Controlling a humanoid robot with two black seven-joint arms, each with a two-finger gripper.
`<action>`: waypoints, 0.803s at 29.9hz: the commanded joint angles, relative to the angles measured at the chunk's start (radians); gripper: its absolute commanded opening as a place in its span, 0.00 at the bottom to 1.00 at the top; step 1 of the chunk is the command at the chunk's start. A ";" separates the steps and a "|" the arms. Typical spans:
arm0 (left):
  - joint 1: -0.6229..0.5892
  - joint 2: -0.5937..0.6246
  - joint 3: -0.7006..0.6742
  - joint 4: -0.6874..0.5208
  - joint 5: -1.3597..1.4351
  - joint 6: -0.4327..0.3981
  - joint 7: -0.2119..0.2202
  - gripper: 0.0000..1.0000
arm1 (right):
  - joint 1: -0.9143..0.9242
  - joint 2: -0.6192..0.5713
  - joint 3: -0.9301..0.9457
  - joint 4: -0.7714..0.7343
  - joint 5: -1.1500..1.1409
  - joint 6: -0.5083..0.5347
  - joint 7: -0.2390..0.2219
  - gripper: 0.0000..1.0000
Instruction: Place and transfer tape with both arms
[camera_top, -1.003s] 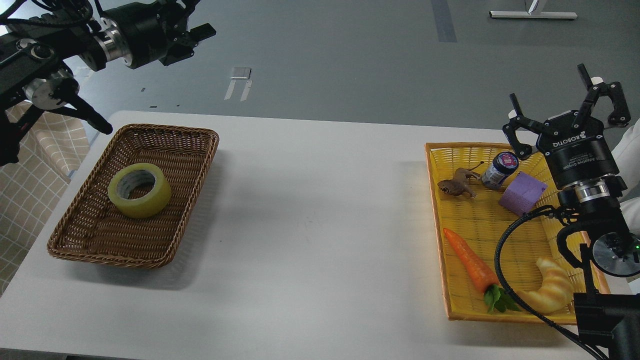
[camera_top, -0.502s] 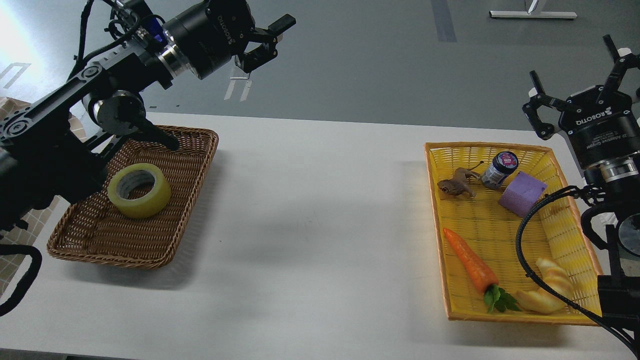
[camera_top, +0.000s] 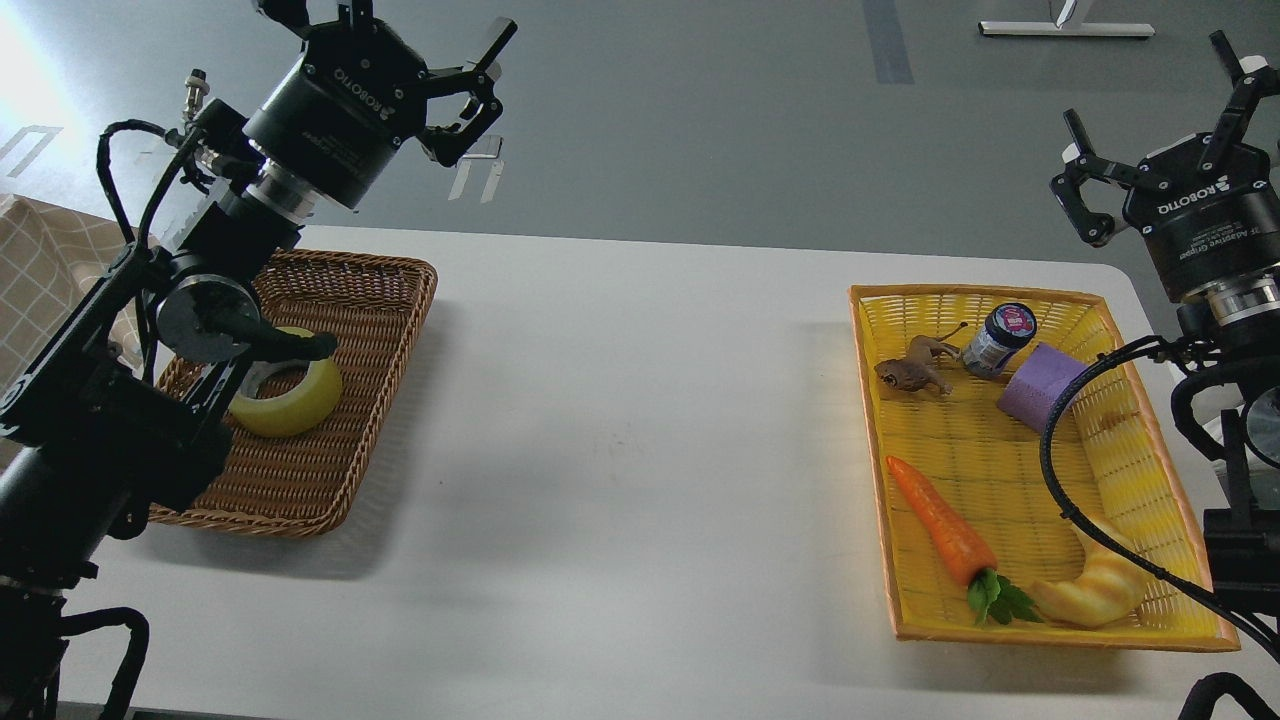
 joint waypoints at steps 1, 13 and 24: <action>0.026 -0.021 -0.050 0.000 -0.010 0.000 -0.001 0.98 | 0.019 0.000 0.000 -0.031 0.000 0.000 0.000 1.00; 0.027 -0.025 -0.042 0.093 -0.123 0.000 0.013 0.98 | 0.057 -0.003 -0.066 -0.086 -0.005 0.000 0.000 1.00; 0.015 -0.039 0.027 0.161 -0.109 0.000 0.030 0.98 | 0.069 0.041 -0.063 -0.077 0.001 0.000 0.006 1.00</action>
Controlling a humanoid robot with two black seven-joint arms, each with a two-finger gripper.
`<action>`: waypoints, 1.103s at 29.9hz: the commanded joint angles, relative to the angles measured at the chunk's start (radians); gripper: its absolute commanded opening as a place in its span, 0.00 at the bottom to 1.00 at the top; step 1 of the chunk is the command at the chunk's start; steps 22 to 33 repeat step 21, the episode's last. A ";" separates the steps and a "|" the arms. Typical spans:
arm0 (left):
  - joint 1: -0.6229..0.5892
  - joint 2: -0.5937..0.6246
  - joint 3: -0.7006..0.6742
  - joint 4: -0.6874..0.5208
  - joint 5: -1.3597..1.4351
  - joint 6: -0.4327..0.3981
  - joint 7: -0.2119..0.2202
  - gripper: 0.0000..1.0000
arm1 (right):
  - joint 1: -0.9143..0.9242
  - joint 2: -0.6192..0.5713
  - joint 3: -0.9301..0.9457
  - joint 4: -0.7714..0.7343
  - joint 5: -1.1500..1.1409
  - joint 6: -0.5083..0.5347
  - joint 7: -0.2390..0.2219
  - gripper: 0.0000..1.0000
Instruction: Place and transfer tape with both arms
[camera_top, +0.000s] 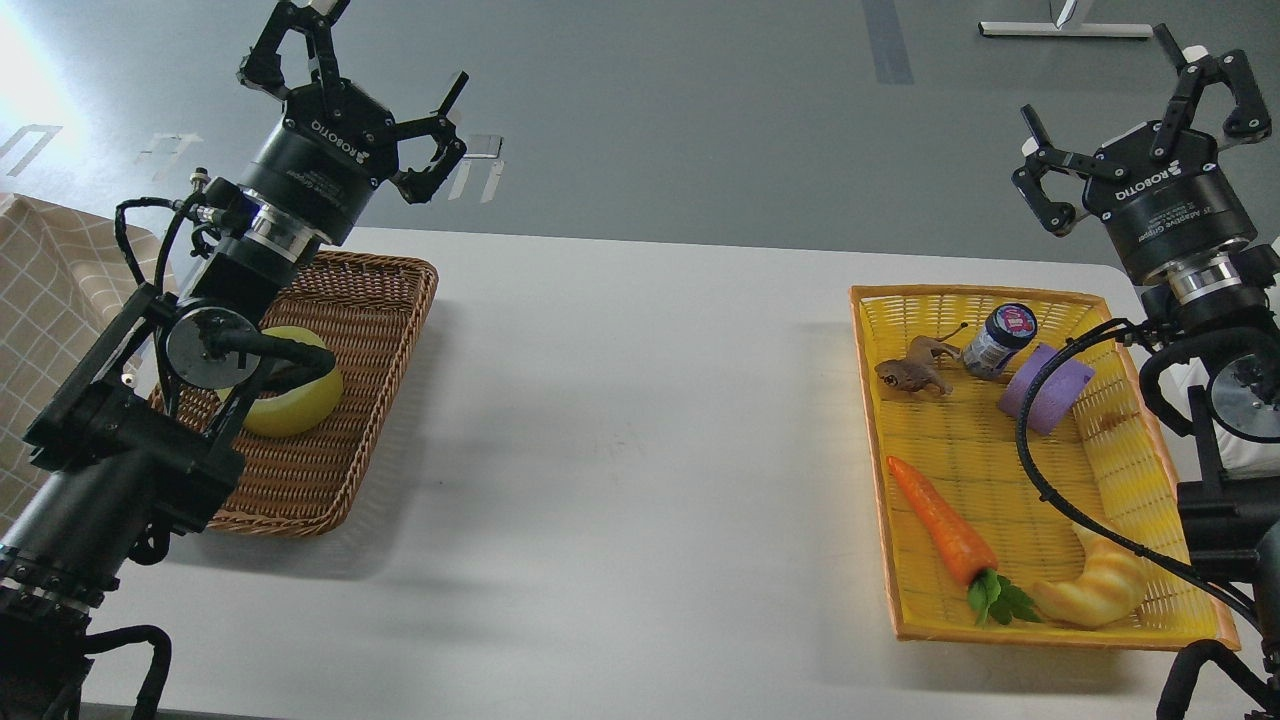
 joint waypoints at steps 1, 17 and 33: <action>0.001 -0.005 0.001 0.001 -0.001 0.000 -0.002 0.98 | 0.002 0.031 0.005 0.004 0.000 0.000 0.006 1.00; 0.025 -0.079 0.000 0.001 -0.010 0.000 -0.002 0.98 | 0.031 0.089 0.010 0.030 0.002 0.000 0.007 1.00; 0.027 -0.081 -0.002 0.002 -0.010 0.000 -0.002 0.98 | 0.029 0.094 0.010 0.053 0.005 0.000 0.007 1.00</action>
